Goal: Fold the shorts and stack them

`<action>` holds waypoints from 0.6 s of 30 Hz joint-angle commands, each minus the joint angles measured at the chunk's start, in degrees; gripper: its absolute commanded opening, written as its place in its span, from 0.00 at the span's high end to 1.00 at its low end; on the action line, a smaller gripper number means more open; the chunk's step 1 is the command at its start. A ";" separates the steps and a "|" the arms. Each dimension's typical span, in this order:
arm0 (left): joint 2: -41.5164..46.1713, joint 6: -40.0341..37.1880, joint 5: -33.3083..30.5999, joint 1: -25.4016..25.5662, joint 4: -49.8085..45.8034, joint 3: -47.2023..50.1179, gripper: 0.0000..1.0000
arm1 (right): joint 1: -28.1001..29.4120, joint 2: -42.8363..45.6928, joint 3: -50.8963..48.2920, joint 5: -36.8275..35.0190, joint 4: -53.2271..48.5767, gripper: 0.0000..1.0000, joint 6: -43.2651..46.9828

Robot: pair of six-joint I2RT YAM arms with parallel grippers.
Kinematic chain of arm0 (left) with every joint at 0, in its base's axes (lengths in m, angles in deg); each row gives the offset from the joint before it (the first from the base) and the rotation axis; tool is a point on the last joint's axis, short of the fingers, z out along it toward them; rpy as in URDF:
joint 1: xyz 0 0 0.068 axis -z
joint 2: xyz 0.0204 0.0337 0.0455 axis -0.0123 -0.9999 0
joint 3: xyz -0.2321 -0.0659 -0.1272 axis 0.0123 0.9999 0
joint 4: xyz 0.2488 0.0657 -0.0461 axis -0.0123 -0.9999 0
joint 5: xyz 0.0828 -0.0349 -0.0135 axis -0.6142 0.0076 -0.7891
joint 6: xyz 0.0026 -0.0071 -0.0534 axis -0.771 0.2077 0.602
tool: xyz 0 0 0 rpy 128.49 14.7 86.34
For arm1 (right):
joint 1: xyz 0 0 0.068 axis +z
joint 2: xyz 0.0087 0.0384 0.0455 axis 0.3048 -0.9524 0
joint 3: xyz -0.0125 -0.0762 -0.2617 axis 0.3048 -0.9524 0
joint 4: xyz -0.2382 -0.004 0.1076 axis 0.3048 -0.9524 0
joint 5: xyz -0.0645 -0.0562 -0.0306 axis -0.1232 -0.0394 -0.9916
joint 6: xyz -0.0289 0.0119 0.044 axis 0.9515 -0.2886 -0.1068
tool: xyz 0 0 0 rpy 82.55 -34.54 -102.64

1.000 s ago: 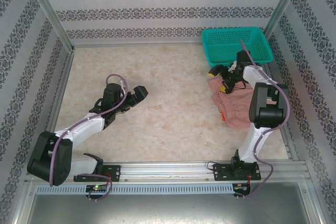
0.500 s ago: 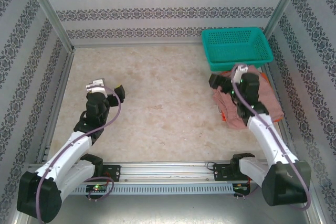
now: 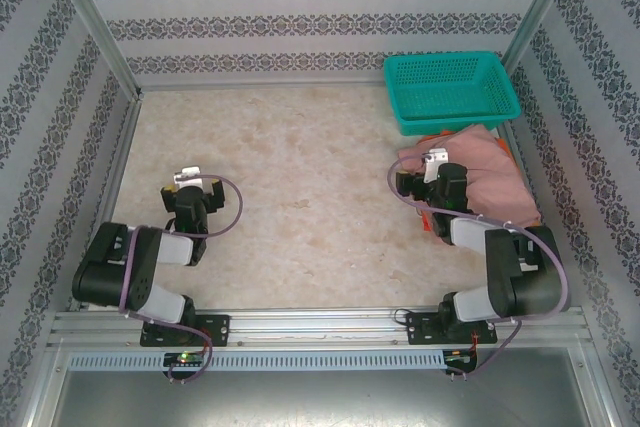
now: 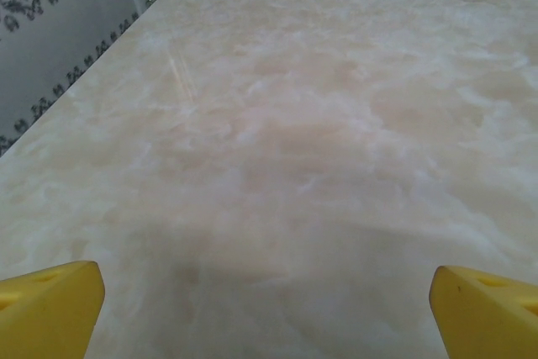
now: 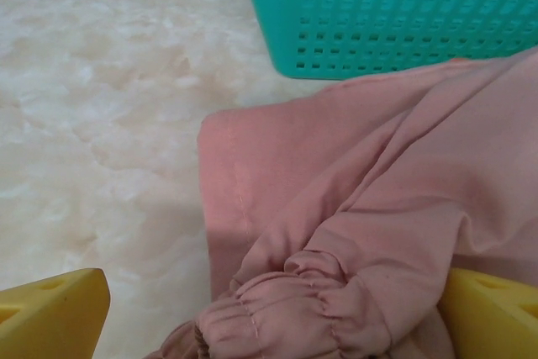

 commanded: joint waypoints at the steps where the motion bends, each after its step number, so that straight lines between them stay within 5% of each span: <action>1: 0.96 -0.60 4.20 -1.31 1.56 -3.19 0.00 | -3.06 -3.34 -2.10 2.46 14.35 0.02 -1.25; 2: -0.66 -1.03 5.35 -1.86 4.36 -3.11 0.00 | -3.85 -6.13 -3.46 2.21 21.25 0.02 -3.07; 4: -2.19 -1.19 9.41 -2.47 2.32 -4.05 0.00 | -4.20 -3.91 -2.55 3.03 15.59 0.02 -2.58; 6: -6.84 -2.26 9.03 -2.58 12.91 -2.45 0.00 | -3.82 -5.46 -2.86 2.80 18.74 0.02 -2.50; 8: -3.55 -0.62 9.01 -2.79 3.23 -4.11 0.00 | -3.75 -4.17 -2.05 2.47 15.11 0.02 -2.06; 10: -6.07 -1.55 9.40 -3.00 6.79 -5.13 0.00 | -3.23 -4.90 -2.30 0.79 16.81 0.02 -2.18; 11: -4.30 -0.58 9.45 -3.09 0.75 -6.31 0.00 | -3.08 -4.39 -2.12 -0.15 15.56 0.02 -2.24; 18: -5.26 -1.93 11.15 -3.09 6.17 -4.56 0.00 | -2.08 -4.40 -2.19 -1.94 15.88 0.03 -1.72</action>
